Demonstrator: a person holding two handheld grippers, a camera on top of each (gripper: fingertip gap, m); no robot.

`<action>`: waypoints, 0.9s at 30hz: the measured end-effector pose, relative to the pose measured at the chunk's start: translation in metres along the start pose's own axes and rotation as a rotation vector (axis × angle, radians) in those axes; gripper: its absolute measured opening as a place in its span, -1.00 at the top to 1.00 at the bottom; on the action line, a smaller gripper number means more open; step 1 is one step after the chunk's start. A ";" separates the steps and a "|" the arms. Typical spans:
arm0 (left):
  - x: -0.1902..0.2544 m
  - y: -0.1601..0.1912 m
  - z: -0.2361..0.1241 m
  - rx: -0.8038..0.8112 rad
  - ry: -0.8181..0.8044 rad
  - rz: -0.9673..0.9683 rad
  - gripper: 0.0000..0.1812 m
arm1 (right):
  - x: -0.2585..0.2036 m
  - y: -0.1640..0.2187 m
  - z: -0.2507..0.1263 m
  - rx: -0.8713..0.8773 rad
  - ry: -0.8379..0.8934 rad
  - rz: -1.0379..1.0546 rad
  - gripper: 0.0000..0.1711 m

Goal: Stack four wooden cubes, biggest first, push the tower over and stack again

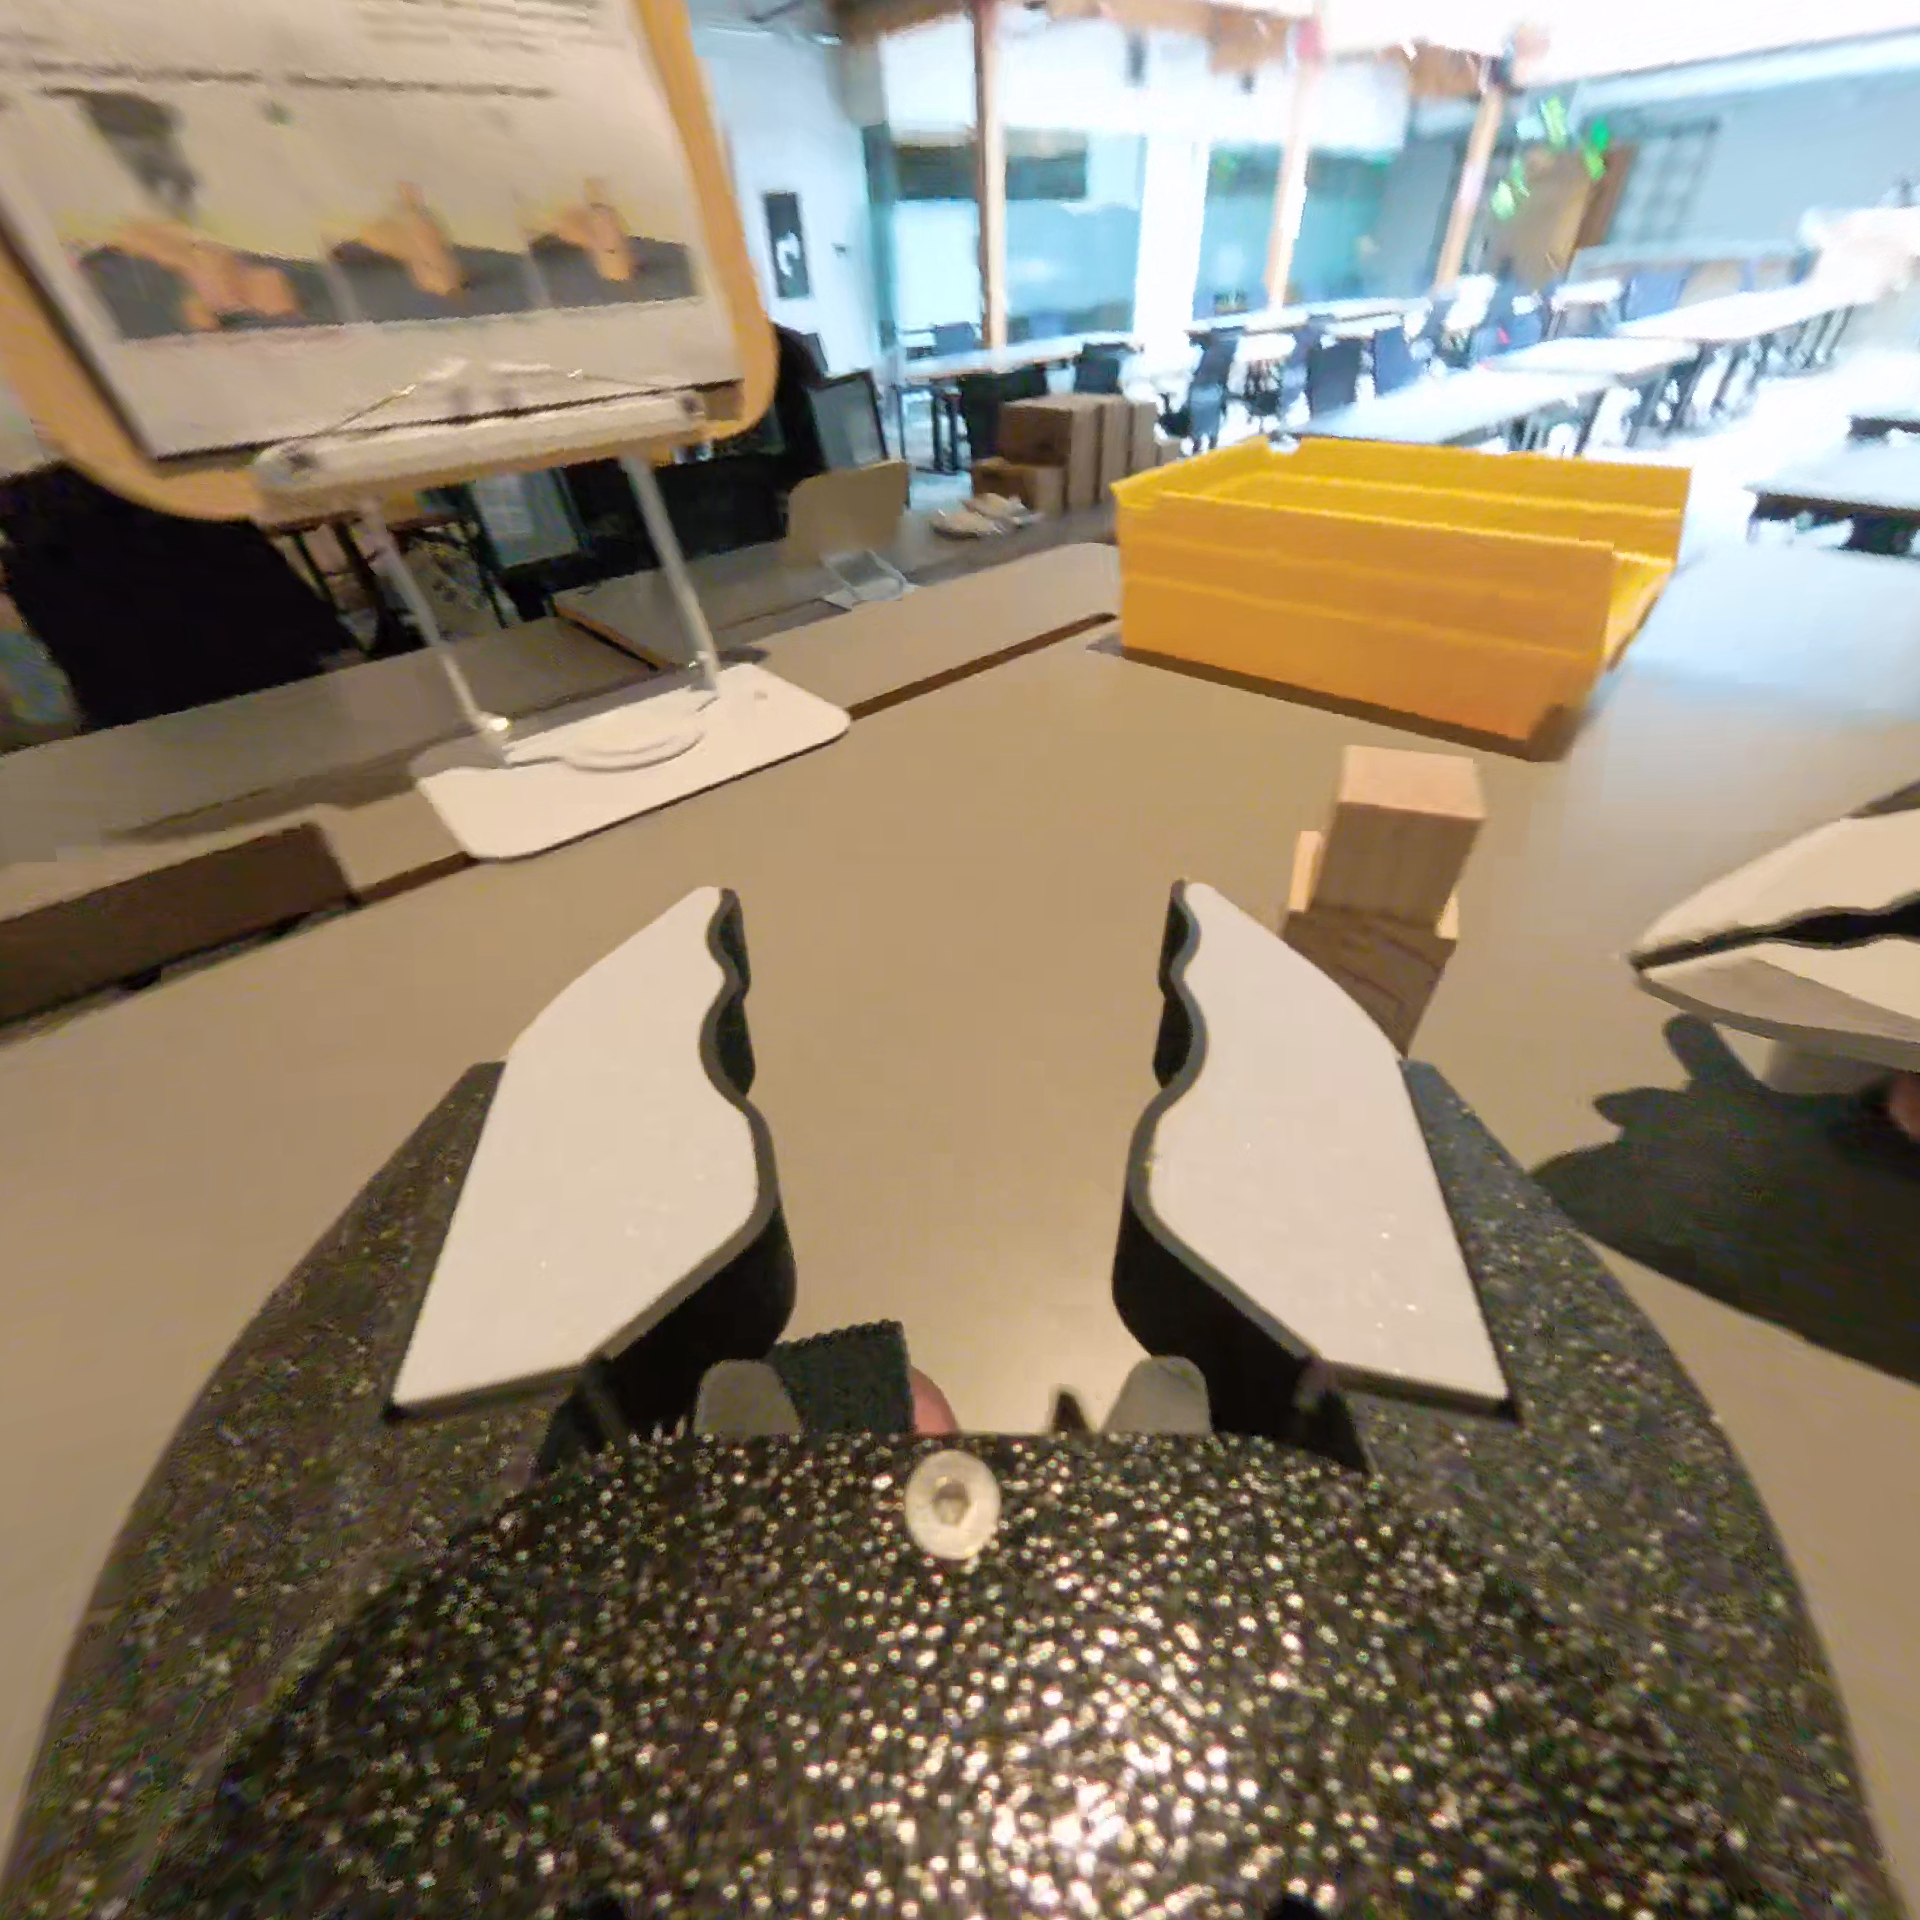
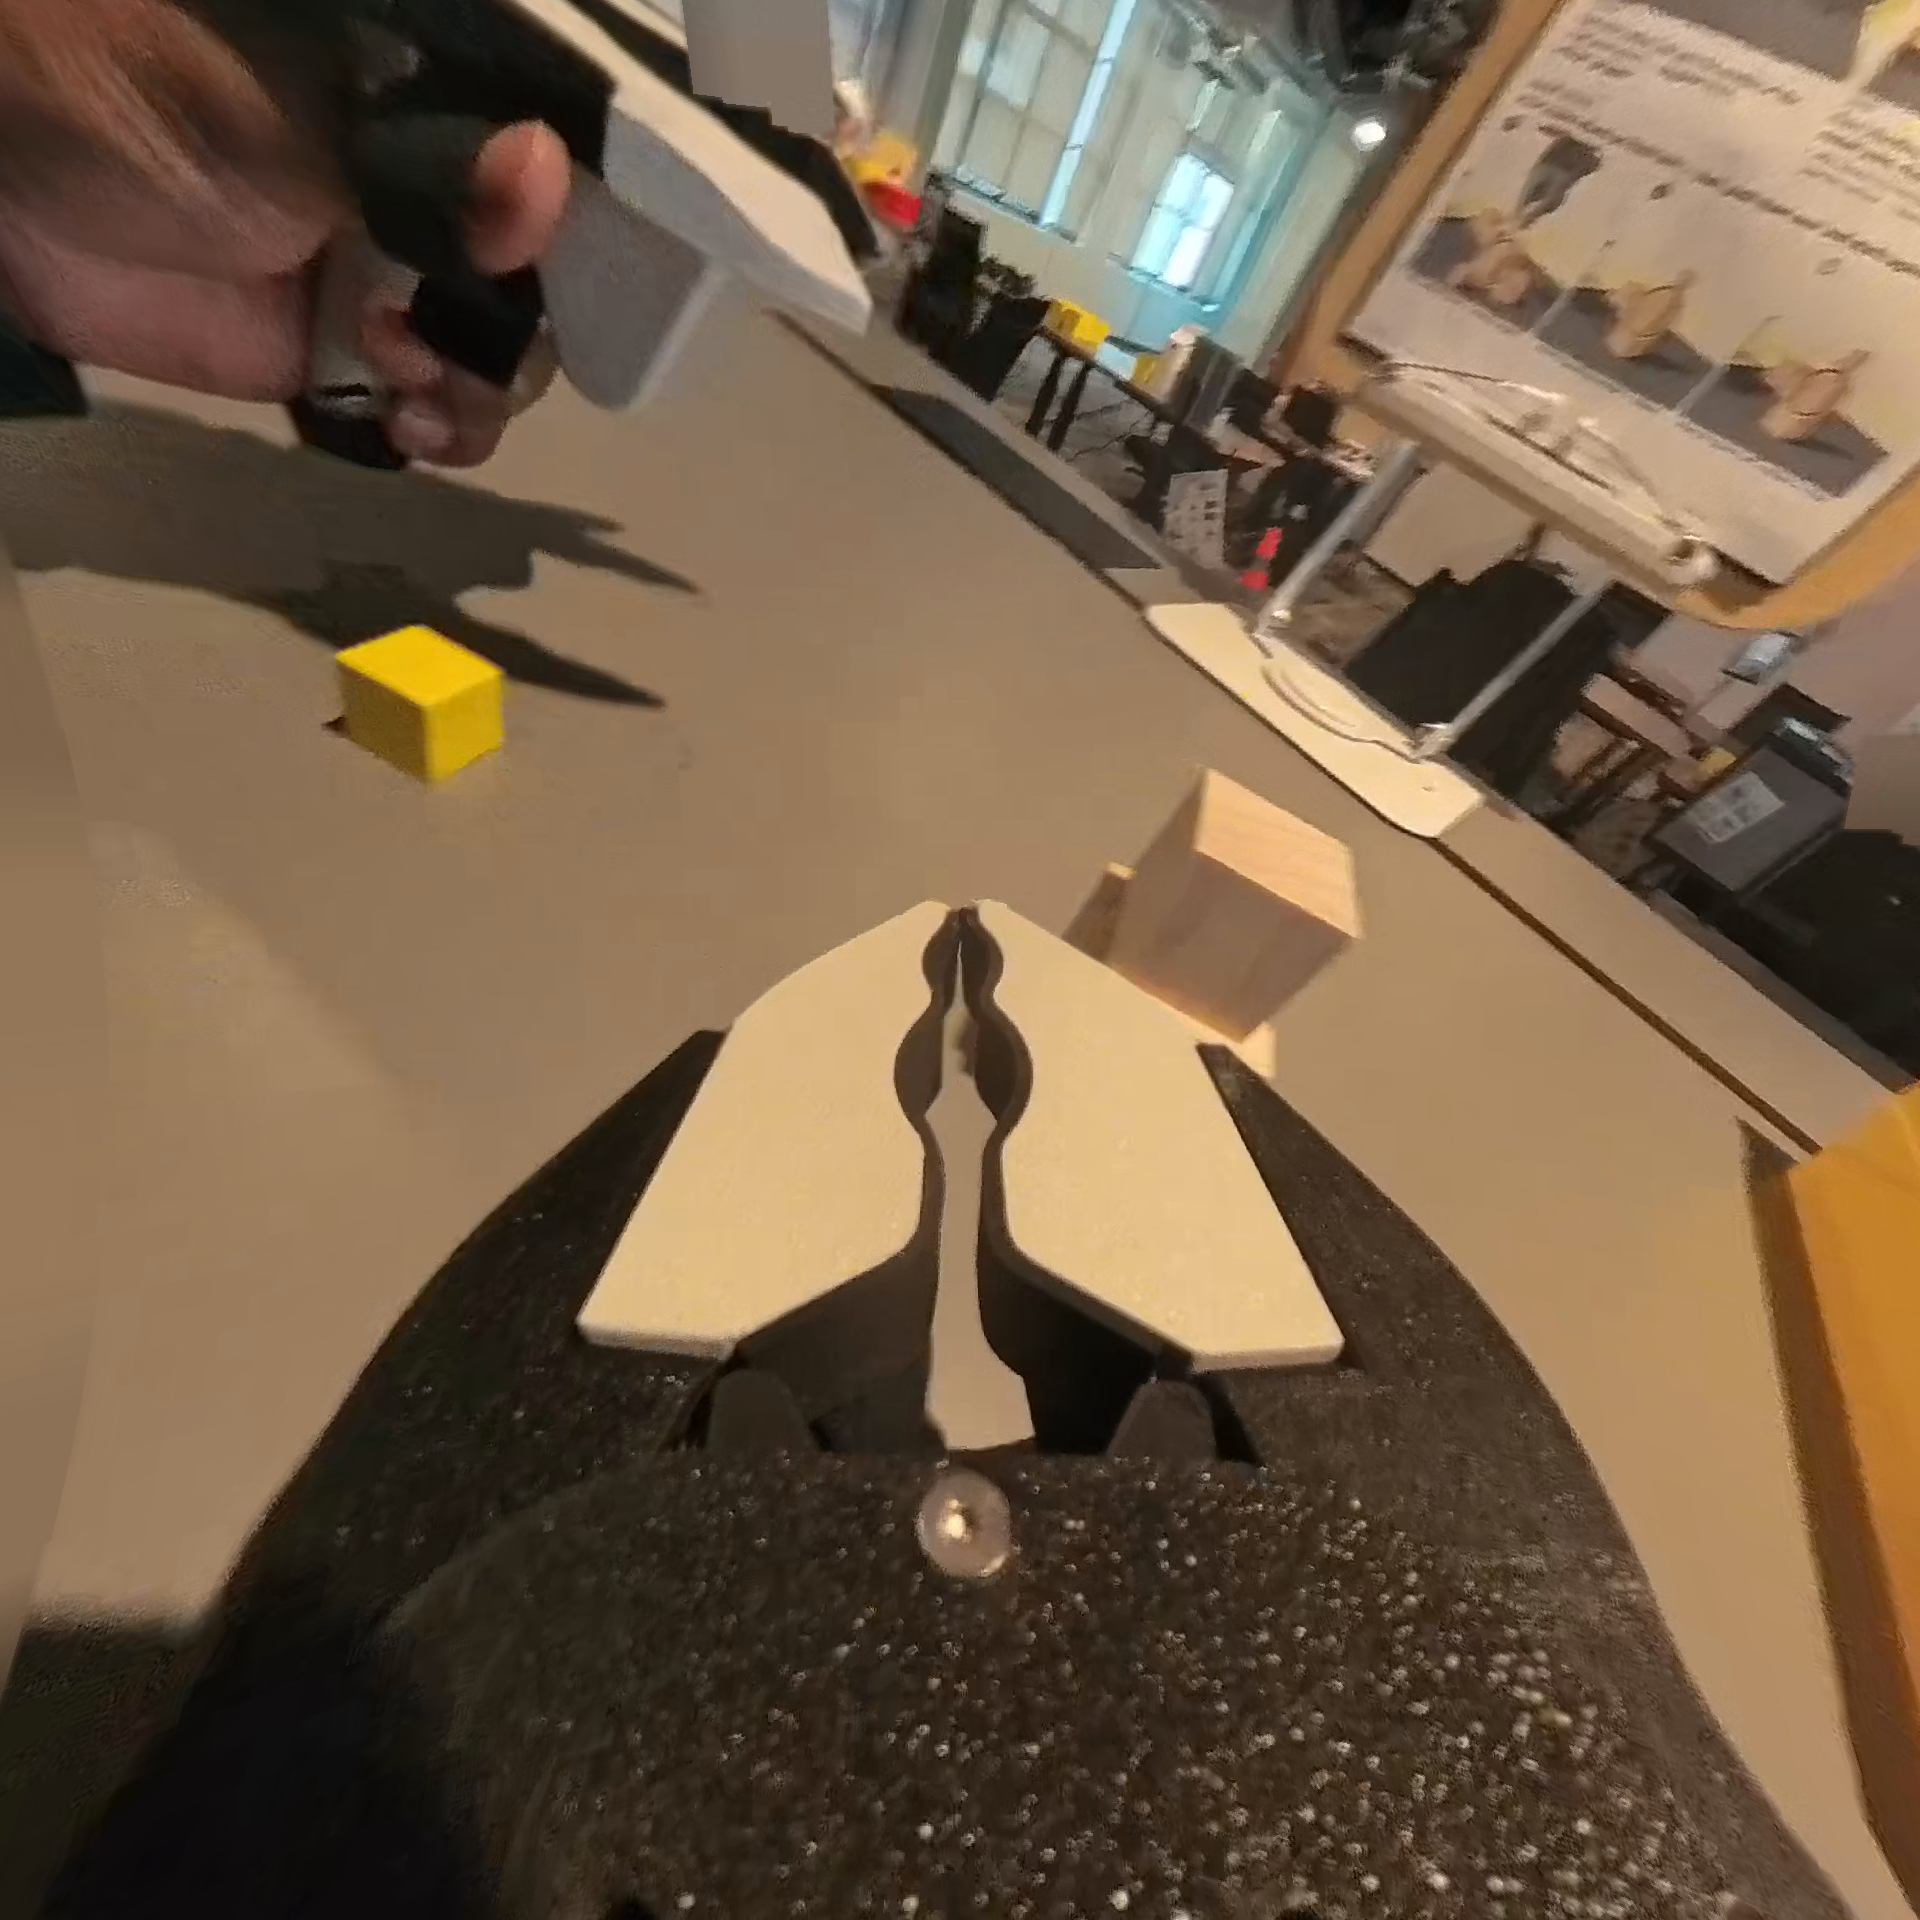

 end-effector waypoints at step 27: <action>-0.018 0.023 -0.047 0.194 -0.100 -0.159 0.34 | -0.130 0.011 0.095 -0.408 -0.958 -0.218 0.63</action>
Point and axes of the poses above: each gripper's, where its closed fingertips meet, z out along the fingers, y out of its underside, x = y × z across the jaws, the point moved 2 cm from there along -z, back along the fingers, and after that the axes turned 12 degrees about z, right-handed, at the moved point
